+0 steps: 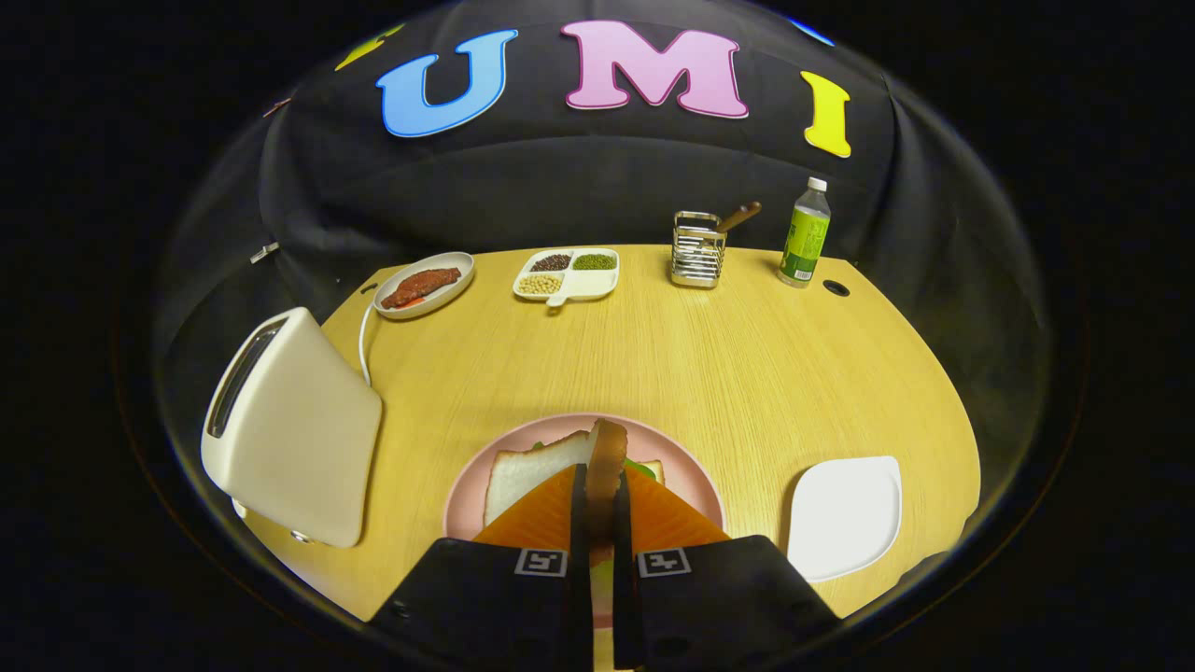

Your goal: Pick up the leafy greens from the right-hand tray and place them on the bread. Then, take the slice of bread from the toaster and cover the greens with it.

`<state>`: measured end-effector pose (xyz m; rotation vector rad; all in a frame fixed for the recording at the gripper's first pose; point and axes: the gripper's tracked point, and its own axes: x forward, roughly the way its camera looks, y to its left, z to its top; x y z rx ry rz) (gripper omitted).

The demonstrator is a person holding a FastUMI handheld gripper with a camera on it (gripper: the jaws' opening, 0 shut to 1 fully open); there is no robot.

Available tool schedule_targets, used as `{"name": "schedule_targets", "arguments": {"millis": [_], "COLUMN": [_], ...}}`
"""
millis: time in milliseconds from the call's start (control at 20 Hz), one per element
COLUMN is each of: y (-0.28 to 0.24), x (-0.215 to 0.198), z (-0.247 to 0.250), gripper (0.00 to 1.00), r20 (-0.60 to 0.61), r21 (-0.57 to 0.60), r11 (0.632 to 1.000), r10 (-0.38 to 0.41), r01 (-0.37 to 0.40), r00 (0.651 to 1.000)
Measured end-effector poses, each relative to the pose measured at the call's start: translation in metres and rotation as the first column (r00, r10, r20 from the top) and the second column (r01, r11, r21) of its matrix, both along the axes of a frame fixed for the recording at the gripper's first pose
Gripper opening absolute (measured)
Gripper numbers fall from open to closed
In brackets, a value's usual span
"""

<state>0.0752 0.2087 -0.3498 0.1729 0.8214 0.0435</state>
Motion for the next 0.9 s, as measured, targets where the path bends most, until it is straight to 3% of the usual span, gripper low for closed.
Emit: {"name": "schedule_targets", "arguments": {"millis": [200, 450, 550, 650, 750, 900], "y": [-0.008, -0.017, -0.027, -0.028, -0.036, -0.041], "x": [-0.002, -0.004, -0.007, -0.005, -0.003, -0.001], "z": [-0.018, -0.033, -0.043, -0.041, -0.038, -0.034], "gripper": [0.13, 0.25, 0.44, 0.53, 0.67, 0.79], "r20": [-0.023, -0.043, -0.067, -0.058, -0.056, -0.048], "r21": [-0.003, -0.068, -0.124, -0.159, -0.200, -0.178], "r11": [1.000, 0.997, 0.992, 0.985, 0.976, 0.981], "r10": [0.004, 0.023, 0.030, 0.056, 0.071, 0.064], "r01": [-0.004, -0.026, -0.038, -0.065, -0.081, -0.071], "r00": [1.000, 0.999, 0.997, 0.997, 0.996, 0.997]}}
